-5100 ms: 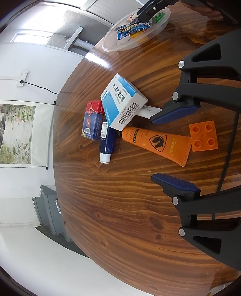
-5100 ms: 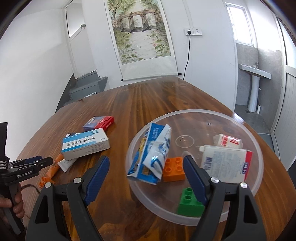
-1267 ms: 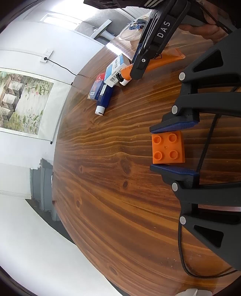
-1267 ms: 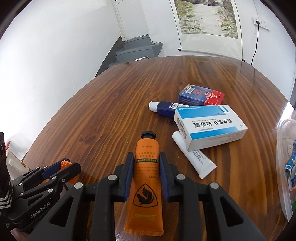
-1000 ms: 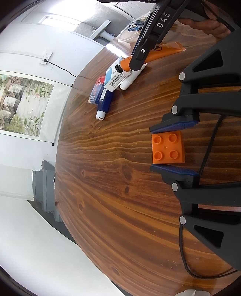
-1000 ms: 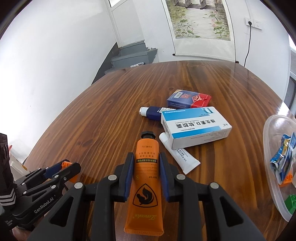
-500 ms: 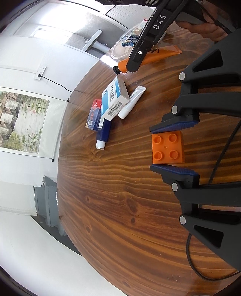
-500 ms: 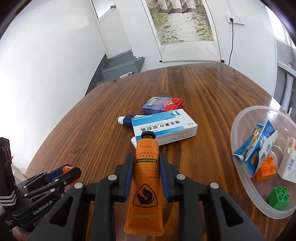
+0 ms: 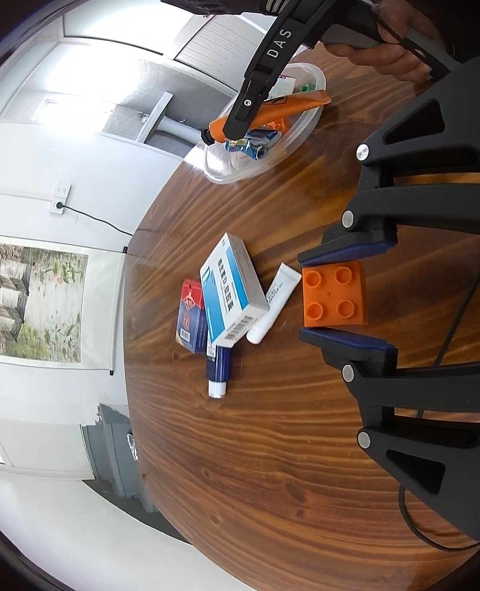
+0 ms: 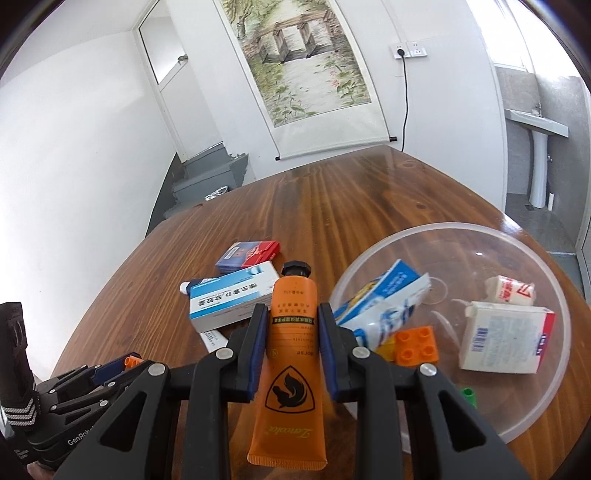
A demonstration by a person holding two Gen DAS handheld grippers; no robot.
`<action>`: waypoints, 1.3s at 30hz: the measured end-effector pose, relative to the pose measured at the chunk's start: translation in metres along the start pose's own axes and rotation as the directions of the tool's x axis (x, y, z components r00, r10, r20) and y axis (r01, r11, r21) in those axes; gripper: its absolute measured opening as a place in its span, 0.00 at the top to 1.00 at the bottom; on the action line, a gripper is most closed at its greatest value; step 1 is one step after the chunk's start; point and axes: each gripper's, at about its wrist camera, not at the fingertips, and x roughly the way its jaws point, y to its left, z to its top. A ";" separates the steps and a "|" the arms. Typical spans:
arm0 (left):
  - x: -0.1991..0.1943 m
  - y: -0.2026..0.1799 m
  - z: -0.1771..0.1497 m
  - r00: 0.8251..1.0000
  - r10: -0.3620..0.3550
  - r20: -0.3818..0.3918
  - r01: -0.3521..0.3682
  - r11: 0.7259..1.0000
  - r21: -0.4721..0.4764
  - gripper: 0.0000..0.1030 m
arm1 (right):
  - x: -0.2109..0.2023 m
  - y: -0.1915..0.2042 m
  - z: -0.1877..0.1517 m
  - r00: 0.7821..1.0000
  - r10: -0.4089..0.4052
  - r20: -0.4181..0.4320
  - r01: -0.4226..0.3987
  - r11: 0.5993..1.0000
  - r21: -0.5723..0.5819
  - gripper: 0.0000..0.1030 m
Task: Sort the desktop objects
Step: 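Carry the orange tube and orange brick over the bowl with both tools, then open both tools to release the orange tube and orange brick into the bowl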
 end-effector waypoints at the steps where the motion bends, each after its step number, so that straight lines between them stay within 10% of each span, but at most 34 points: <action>1: 0.001 -0.007 0.001 1.000 -0.009 -0.003 0.009 1.000 0.009 0.64 | -0.002 -0.007 0.002 1.000 -0.010 0.006 0.010 1.000 0.006 0.71; 19: 0.026 -0.118 0.041 0.980 -0.198 -0.022 0.198 0.959 0.202 0.64 | 0.011 -0.104 0.031 0.998 -0.057 -0.030 0.061 0.988 0.139 0.71; 39: 0.062 -0.165 0.047 0.966 -0.250 -0.069 0.260 0.926 0.272 0.64 | -0.004 -0.118 0.033 0.999 -0.049 0.022 0.043 0.975 0.218 0.69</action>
